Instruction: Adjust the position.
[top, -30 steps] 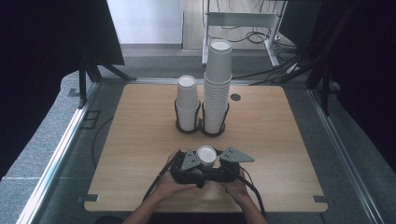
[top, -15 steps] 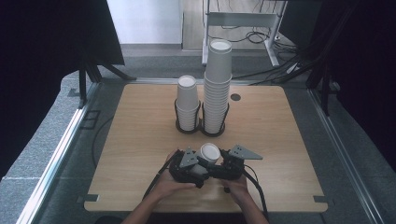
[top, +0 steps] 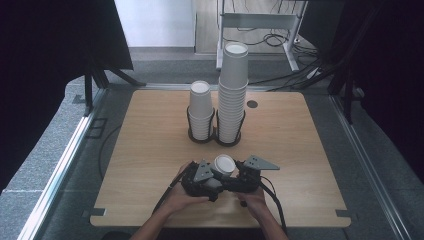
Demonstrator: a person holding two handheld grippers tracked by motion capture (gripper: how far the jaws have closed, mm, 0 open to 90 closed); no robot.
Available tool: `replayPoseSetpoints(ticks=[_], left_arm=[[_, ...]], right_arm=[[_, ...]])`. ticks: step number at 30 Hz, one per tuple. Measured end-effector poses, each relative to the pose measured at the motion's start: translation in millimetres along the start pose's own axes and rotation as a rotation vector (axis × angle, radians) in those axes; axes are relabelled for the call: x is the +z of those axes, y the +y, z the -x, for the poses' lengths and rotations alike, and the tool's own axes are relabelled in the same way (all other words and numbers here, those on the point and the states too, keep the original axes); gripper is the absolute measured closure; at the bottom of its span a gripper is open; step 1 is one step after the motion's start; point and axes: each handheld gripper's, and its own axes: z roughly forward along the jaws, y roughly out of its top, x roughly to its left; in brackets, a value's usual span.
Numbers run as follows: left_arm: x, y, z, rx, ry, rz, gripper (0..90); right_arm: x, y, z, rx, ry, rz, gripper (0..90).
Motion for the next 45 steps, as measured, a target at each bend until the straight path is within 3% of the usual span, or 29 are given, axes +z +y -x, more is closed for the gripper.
replayPoseSetpoints(ticks=[4,9,20,29,35,38,39,41,42,45], left_arm=[[-0.9,-0.6,-1.7,-0.007,0.011,0.001,12.0],[-2.1,-0.8,-4.0,-0.008,0.024,0.002,12.1],[-8.3,-0.6,-11.5,-0.01,0.063,0.008,12.0],[-17.2,4.8,-26.1,-0.005,0.117,0.011,12.0],[-26.2,15.7,-40.7,0.018,0.168,0.0,12.0],[-29.3,21.5,-44.7,0.032,0.188,-0.006,12.0],[-29.8,23.1,-45.8,0.042,0.194,-0.01,12.0],[-29.2,25.3,-46.7,0.055,0.204,-0.022,12.0],[-27.4,26.4,-46.8,0.069,0.213,-0.033,12.1],[-23.4,27.8,-44.5,0.106,0.239,-0.057,12.1]], right_arm=[[1.0,1.1,-1.6,-0.009,-0.007,-0.012,14.4],[-1.9,3.7,-3.7,-0.04,-0.015,-0.016,13.8],[-19.4,15.8,-0.6,-0.047,-0.032,0.031,13.6],[-28.1,30.8,-0.7,-0.134,-0.036,0.002,14.7],[-29.9,46.0,10.0,-0.207,-0.081,-0.098,15.3],[-27.6,58.5,11.7,-0.263,-0.098,-0.178,15.8],[-25.0,66.3,10.9,-0.304,-0.106,-0.231,15.9],[-23.4,70.0,10.5,-0.327,-0.109,-0.263,15.8],[-19.1,76.5,9.9,-0.38,-0.127,-0.325,15.6],[-12.7,84.7,9.3,-0.431,-0.146,-0.408,15.2]])
